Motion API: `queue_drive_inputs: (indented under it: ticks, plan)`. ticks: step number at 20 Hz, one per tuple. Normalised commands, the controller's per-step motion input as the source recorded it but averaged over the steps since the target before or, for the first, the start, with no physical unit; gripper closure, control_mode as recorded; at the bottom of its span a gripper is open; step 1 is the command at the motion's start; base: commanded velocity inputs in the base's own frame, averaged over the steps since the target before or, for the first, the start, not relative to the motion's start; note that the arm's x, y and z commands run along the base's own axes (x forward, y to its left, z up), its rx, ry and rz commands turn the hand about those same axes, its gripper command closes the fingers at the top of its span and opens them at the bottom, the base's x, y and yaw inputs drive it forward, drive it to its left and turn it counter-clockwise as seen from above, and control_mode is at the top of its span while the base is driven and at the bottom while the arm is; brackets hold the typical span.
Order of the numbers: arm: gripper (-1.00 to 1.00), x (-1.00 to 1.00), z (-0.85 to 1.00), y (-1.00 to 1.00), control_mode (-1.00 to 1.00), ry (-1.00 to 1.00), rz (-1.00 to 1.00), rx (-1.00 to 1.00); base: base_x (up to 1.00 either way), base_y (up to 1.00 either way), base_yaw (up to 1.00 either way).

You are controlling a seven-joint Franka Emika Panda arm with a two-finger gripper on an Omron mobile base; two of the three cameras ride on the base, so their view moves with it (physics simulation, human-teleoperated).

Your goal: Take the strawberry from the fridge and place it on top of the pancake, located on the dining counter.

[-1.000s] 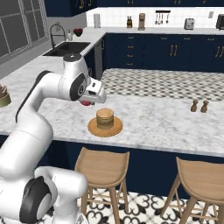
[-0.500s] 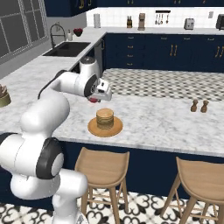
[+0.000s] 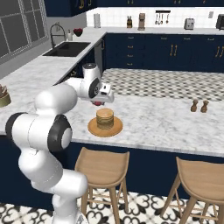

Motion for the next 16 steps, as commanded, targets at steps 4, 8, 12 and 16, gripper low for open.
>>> queue_drive_inputs:
  ticks: [4, 8, 12, 16]
  plan:
    - [1.0, 0.38, -0.19, -0.03, -1.0, 0.0, 0.05, 0.0, 0.0, 0.0, 0.0]
    - [1.0, 0.21, -0.39, 0.0, -1.0, 0.0, 0.04, 0.01, 0.0, 0.0, 0.0]
    - [1.0, 0.03, -0.4, -0.12, -1.0, 0.03, 0.02, 0.0, 0.0, 0.0, 0.0]
    - [1.0, 0.2, -0.36, -0.07, -1.0, 0.02, 0.01, 0.0, 0.0, 0.0, 0.0]
